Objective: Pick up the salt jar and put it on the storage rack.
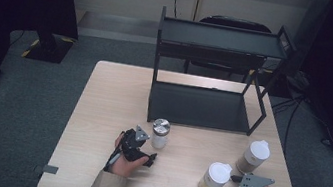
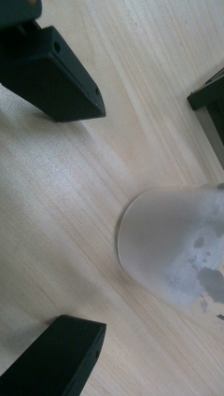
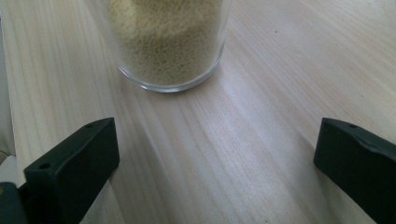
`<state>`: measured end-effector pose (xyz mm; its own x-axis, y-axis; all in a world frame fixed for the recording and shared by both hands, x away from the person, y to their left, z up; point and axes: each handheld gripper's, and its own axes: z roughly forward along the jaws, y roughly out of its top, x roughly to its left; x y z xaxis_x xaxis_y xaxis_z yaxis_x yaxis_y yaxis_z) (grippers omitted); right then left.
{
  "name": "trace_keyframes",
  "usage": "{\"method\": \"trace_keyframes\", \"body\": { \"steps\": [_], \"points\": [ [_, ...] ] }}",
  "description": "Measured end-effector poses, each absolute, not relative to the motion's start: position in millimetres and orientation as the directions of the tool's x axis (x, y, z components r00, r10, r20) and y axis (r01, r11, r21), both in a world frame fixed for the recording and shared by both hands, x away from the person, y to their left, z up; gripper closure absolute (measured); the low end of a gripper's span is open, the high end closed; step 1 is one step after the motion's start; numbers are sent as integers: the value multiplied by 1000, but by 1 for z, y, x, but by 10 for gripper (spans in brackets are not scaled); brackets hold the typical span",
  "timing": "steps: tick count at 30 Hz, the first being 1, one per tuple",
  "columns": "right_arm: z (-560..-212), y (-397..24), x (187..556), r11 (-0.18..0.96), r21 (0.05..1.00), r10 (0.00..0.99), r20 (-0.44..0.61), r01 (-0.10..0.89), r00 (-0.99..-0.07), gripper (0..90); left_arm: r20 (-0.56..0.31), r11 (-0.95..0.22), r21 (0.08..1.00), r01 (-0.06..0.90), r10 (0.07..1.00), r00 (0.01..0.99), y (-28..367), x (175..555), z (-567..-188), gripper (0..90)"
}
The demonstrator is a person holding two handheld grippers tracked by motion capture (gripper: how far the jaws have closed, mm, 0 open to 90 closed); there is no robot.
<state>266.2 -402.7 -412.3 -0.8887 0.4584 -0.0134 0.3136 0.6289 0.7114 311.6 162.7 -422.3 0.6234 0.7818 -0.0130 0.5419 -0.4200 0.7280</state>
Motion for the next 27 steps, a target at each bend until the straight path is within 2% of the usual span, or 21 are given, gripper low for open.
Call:
{"method": "trace_keyframes", "body": {
  "steps": [27],
  "points": [
    [-412, -402, 266, 628, 711, 459, -13, 314, -888, 0, -13, -416, 728, 546, 787, 617, 161, 311, -422, 0]
  ]
}}
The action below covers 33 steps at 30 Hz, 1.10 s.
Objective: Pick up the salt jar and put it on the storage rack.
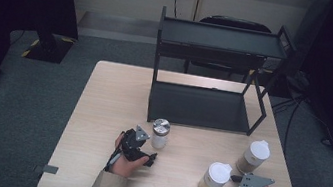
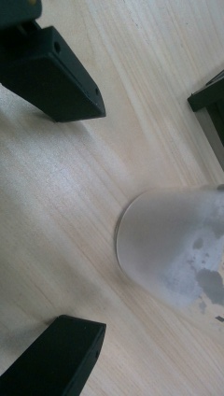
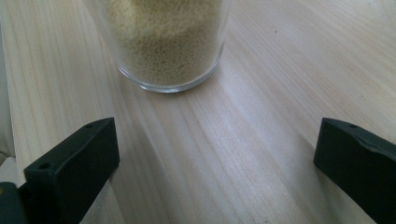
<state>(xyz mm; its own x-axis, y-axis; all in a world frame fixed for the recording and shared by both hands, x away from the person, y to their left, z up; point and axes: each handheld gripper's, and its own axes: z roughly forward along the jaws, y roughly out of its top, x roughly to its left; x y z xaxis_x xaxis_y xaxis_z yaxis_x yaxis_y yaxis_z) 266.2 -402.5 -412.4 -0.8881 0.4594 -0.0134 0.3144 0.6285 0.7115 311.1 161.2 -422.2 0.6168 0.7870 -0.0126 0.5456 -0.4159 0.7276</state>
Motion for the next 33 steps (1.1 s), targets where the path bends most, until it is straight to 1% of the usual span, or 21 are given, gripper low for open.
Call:
{"method": "trace_keyframes", "body": {
  "steps": [17, 33],
  "points": [
    [-412, -402, 266, 628, 712, 459, -13, 314, -888, 0, -21, -402, 729, 554, 796, 605, 160, 312, -422, 8],
    [-412, -402, 266, 628, 712, 459, -13, 314, -888, 0, -46, -359, 761, 541, 801, 597, 157, 316, -420, 18]
  ]
}}
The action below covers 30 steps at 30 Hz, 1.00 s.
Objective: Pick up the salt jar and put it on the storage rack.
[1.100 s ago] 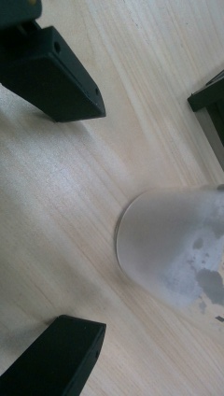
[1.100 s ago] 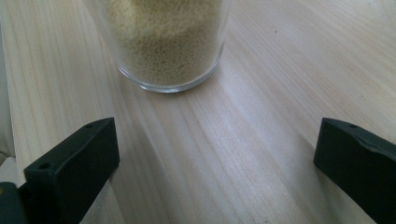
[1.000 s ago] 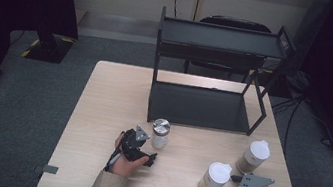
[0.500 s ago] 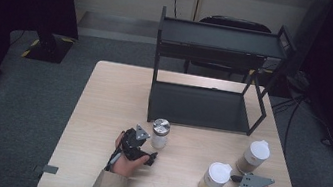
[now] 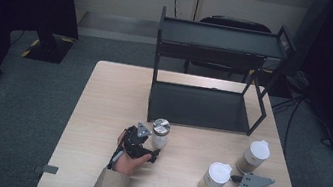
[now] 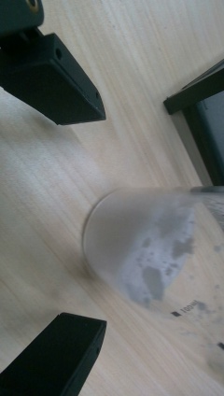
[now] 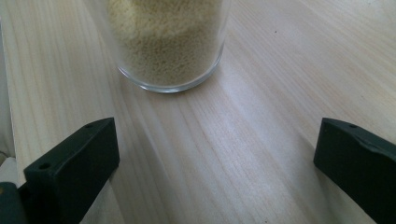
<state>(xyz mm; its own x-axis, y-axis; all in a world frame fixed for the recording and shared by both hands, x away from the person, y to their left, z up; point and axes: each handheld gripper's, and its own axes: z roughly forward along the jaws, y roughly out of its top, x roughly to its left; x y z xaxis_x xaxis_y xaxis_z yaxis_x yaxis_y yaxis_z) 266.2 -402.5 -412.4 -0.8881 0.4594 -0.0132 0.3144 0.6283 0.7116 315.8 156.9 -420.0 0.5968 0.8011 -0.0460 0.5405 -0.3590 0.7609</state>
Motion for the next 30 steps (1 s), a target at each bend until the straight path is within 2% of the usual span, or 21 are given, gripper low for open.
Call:
{"method": "trace_keyframes", "body": {
  "steps": [15, 30],
  "points": [
    [-412, -402, 266, 628, 712, 459, -13, 315, -888, 0, -68, -329, 783, 528, 799, 598, 151, 321, -421, 23],
    [-412, -403, 266, 629, 712, 459, -13, 314, -888, 0, -73, -312, 801, 511, 796, 601, 145, 325, -424, 101]
  ]
}}
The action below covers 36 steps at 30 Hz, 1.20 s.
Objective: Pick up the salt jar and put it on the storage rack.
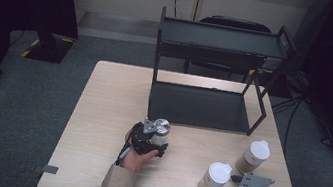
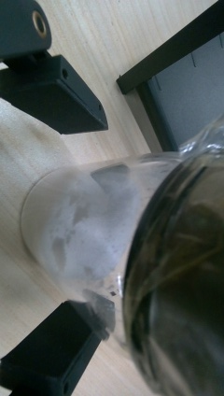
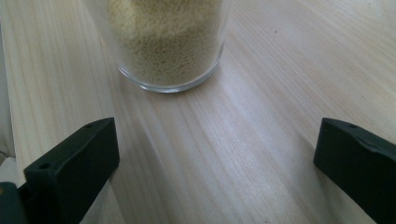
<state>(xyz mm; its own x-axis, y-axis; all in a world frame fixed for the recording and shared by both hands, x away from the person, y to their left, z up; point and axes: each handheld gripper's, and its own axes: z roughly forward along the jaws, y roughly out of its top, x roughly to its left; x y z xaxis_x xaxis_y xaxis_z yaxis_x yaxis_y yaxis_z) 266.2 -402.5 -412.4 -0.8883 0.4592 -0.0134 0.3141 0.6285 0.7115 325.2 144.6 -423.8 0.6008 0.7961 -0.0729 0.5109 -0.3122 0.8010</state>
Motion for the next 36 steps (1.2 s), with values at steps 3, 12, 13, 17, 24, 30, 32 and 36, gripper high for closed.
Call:
{"method": "trace_keyframes", "body": {
  "steps": [3, 12, 13, 17, 24, 30, 32, 36],
  "points": [
    [-412, -402, 266, 628, 712, 459, -13, 314, -888, 0, -78, -307, 802, 512, 797, 599, 144, 326, -425, 119],
    [-412, -402, 266, 628, 712, 459, -13, 314, -888, 0, -80, -311, 800, 513, 792, 606, 143, 329, -426, 178],
    [-412, -403, 266, 628, 712, 459, -13, 314, -888, 0, -75, -318, 800, 508, 788, 611, 142, 329, -426, 184],
    [-412, -403, 266, 628, 712, 459, -13, 314, -888, 0, -65, -327, 802, 500, 784, 617, 140, 329, -425, 214],
    [-412, -403, 266, 628, 712, 459, -13, 314, -888, 0, -64, -324, 806, 495, 785, 616, 139, 329, -426, 254],
    [-412, -403, 266, 628, 712, 459, -13, 314, -888, 0, -49, -334, 807, 488, 784, 619, 138, 329, -425, 294],
    [-412, -402, 266, 628, 712, 459, -13, 314, -888, 0, -46, -336, 806, 487, 784, 619, 138, 329, -425, 296],
    [-412, -403, 266, 628, 712, 459, -13, 314, -888, 0, -37, -343, 806, 483, 784, 619, 136, 328, -425, 301]
  ]
}}
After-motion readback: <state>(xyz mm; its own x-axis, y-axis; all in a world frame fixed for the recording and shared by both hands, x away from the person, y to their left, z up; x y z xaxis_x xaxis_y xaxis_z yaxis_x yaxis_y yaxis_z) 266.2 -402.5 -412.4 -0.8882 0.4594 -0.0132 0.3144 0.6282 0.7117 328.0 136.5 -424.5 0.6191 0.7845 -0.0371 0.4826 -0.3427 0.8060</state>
